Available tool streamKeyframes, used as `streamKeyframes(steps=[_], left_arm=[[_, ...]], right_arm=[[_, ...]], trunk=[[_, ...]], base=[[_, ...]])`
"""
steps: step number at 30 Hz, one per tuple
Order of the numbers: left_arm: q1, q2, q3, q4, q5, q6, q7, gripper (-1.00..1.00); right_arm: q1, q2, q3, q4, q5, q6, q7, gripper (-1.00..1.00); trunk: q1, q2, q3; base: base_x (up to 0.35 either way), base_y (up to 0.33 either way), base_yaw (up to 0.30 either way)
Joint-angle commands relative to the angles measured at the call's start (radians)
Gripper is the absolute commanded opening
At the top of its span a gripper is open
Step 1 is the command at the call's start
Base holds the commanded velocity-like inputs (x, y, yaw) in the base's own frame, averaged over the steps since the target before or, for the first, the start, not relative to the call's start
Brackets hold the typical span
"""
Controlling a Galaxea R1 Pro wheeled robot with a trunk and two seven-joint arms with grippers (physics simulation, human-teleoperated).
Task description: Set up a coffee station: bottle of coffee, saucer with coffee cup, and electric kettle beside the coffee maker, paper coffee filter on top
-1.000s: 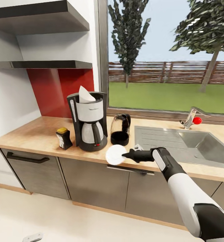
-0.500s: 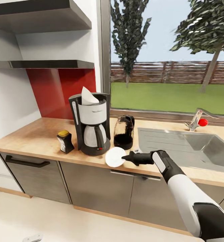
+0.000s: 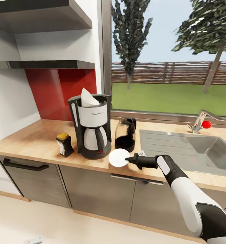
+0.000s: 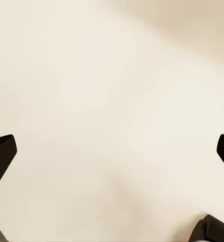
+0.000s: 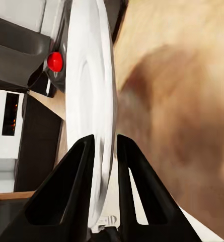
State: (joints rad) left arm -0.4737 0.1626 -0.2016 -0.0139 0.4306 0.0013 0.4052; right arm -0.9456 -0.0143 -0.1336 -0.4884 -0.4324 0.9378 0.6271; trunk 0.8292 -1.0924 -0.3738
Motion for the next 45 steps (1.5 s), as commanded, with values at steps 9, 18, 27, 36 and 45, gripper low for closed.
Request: streamKeyframes(steps=[9, 18, 27, 36, 45], left_arm=[[0.005, 0.0, -0.009, 0.0, 0.01, 0.0, 0.003, 1.0], [0.011, 0.0, -0.008, -0.001, 0.01, 0.043, 0.003, 1.0], [0.012, 0.0, -0.009, -0.001, 0.01, 0.051, 0.003, 1.0], [0.012, 0.0, -0.009, -0.001, 0.01, 0.052, 0.003, 1.0], [0.012, 0.0, -0.009, -0.001, 0.01, 0.052, 0.003, 1.0]], right_arm=[[-0.001, 0.001, -0.006, 0.022, 0.003, 0.007, 0.005, -1.0], [-0.001, 0.0, -0.006, 0.042, 0.003, 0.007, 0.006, -1.0], [-0.001, -0.001, -0.007, 0.042, 0.003, 0.007, 0.006, -1.0], [-0.001, 0.0, -0.006, 0.042, 0.003, 0.007, 0.006, -1.0], [-0.001, 0.0, -0.006, 0.042, 0.003, 0.007, 0.006, -1.0]], trunk=[[0.0, -0.001, -0.001], [0.0, -0.001, -0.002], [0.031, -0.057, -0.04], [0.042, -0.078, -0.057], [0.042, -0.078, -0.057]], base=[[0.048, 0.0, 0.0], [0.065, 0.0, 0.0], [0.0, 0.0, 0.0], [0.0, 0.0, 0.0], [0.0, 0.0, 0.0]])
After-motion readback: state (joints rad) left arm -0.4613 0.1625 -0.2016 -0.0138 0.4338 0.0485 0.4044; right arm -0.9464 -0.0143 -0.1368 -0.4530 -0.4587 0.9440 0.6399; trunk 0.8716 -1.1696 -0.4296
